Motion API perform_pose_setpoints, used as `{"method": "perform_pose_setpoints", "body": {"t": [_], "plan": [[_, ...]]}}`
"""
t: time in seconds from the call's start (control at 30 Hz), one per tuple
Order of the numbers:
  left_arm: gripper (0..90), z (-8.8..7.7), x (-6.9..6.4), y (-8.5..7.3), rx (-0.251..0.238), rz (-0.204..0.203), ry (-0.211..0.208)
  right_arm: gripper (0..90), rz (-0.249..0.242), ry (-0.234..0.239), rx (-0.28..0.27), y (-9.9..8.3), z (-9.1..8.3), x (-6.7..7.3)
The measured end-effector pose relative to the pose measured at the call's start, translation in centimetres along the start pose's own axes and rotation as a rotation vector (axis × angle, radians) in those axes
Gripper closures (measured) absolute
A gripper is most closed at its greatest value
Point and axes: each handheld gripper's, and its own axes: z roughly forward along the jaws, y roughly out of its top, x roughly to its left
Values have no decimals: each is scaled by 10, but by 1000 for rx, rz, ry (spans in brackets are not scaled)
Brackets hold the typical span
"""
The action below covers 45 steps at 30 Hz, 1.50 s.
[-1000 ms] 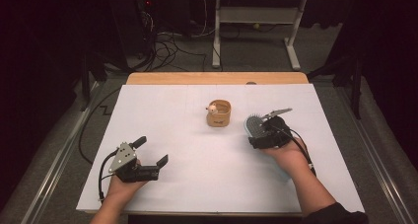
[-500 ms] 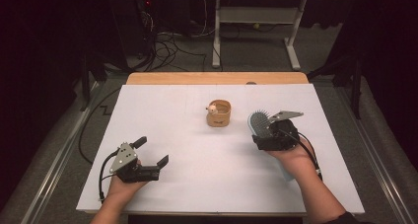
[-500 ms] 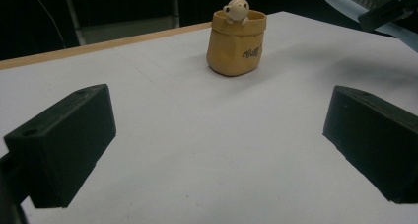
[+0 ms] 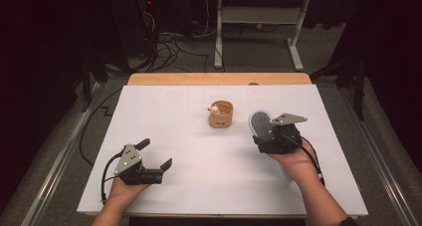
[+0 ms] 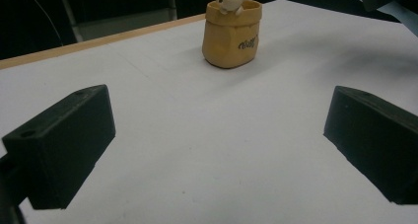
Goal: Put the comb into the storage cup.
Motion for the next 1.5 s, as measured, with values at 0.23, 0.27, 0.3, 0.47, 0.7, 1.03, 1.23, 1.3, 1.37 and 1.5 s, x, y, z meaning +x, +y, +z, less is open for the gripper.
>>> {"method": "perform_pose_setpoints", "body": {"t": [0.23,0.27,0.3,0.47,0.7,1.03,1.23,1.3,1.37,1.5], "plan": [[0,-1,-1,1,-15,0,2,207,-9,-5,-47,-4,-3,2],[0,-1,-1,2,-15,-1,3,207,-10,-8,-56,-4,-3,2],[0,-1,-1,2,-15,-1,3,207,-13,-11,-67,-4,-4,2],[0,-1,0,2,-7,-15,5,207,-4,-22,-123,-6,-7,3],[0,0,0,1,-3,-18,2,207,-12,-26,-179,-9,-8,7],[0,0,-1,2,-5,-21,-12,207,-5,-28,-280,-17,-8,13],[8,0,-2,3,-11,-20,-22,207,22,-22,-354,-24,-13,12],[8,0,-3,3,-12,-21,-22,207,39,-24,-381,-28,-15,11],[7,0,-3,3,-13,-19,-22,207,51,-24,-404,-31,-18,10],[0,0,-4,3,-8,-17,-15,207,60,-32,-439,-36,-23,10]]}}
